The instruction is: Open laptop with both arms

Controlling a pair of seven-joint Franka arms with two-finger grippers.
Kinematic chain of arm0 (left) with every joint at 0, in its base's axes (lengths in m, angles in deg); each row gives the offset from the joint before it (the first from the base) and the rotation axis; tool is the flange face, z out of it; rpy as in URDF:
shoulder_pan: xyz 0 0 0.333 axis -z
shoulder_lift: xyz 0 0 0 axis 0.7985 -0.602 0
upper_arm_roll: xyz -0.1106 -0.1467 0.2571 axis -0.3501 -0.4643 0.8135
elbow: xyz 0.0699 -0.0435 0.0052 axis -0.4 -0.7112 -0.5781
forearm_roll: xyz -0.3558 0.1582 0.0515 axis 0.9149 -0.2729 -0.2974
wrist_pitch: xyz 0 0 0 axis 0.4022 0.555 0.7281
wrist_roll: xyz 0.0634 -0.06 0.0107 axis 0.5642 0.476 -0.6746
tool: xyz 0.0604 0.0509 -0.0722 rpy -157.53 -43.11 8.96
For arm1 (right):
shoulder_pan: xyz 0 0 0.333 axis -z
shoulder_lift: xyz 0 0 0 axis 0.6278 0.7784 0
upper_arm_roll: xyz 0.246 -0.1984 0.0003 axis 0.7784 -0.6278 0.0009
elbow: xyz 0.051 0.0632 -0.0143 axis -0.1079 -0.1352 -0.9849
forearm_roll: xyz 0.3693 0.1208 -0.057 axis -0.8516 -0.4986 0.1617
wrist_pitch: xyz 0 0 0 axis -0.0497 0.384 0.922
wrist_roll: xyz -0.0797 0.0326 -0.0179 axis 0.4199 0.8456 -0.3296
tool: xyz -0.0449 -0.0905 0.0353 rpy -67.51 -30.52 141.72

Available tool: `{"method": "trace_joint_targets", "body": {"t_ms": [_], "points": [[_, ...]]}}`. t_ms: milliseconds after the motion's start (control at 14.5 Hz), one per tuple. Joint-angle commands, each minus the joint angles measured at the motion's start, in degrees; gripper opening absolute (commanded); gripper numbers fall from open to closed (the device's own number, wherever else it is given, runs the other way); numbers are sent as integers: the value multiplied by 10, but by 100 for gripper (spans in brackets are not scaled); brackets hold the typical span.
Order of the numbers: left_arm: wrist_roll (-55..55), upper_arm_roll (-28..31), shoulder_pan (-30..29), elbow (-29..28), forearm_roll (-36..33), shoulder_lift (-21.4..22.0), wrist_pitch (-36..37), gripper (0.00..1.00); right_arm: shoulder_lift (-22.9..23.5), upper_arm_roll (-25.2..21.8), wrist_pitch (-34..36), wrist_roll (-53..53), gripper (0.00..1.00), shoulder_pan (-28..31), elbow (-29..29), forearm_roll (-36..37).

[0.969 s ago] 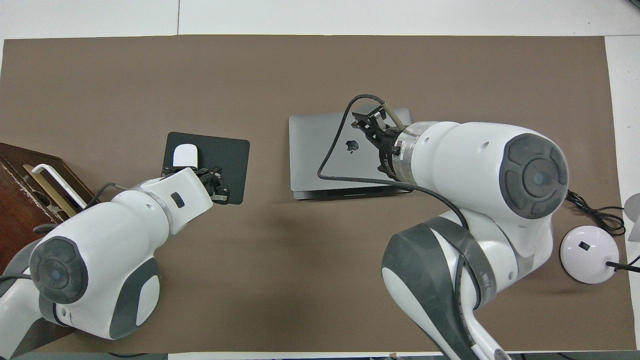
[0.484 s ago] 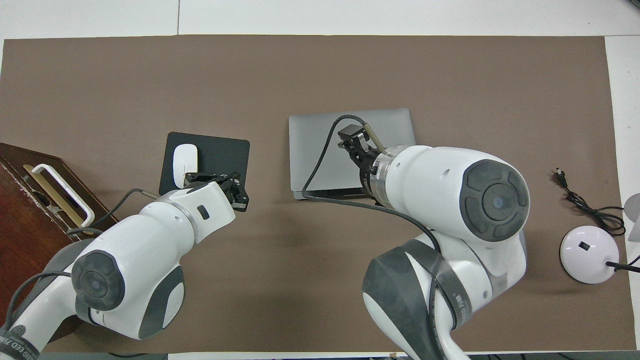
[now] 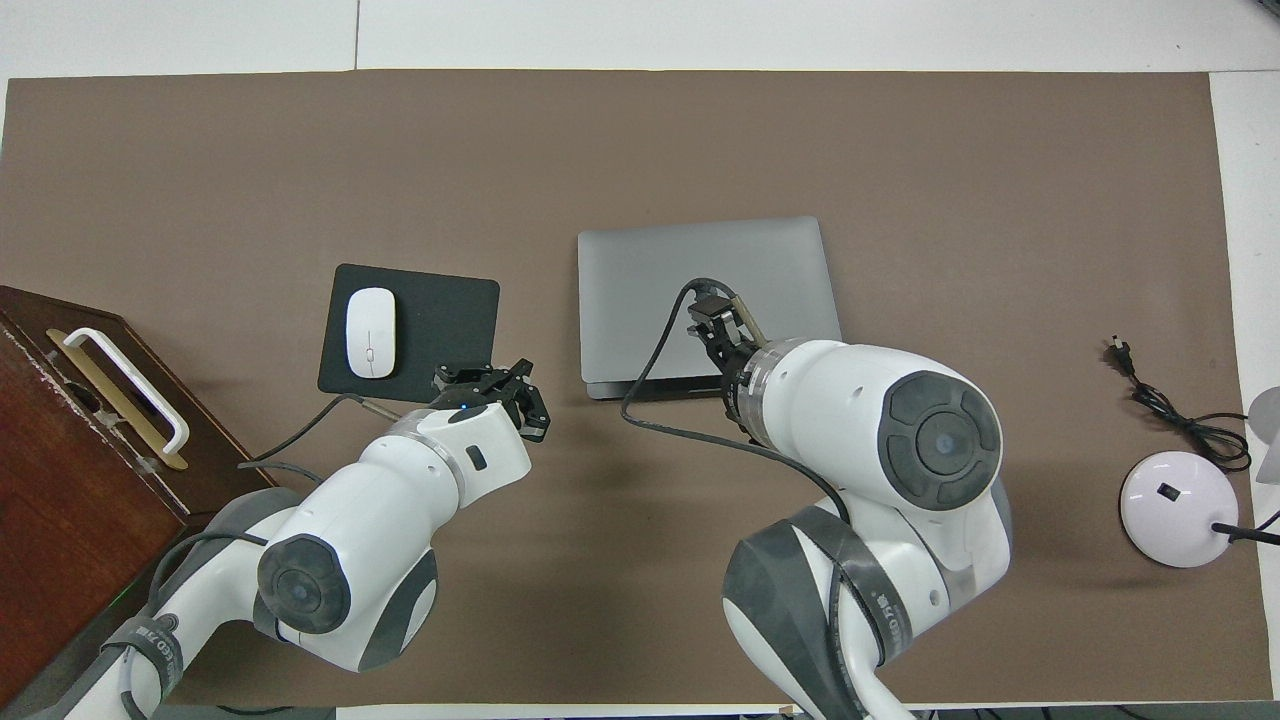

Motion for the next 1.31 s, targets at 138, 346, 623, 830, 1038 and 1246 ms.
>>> {"method": "trace_joint_targets", "body": {"t_ms": [138,346,623,830,1038,1246], "points": [[9,8,23,-55,0,-41,-147,0,-16,3,-93,-15,100,3,-64,-12],[9,7,32,-56,0,-103,-234,0,-13,2,-121,-18,100,3,-64,-12],[9,7,33,-55,-4,-113,-234,0,-9,8,-201,-98,100,-3,-67,-11],[8,6,31,-48,-12,-122,-235,0,-13,10,-255,-107,100,-9,-77,-10],[8,4,30,-36,-15,-133,-234,0,-3,10,-286,-104,100,-7,-80,-10],[7,4,30,-19,-15,-149,-234,0,-1,10,-292,-94,100,-5,-95,-10]]}}
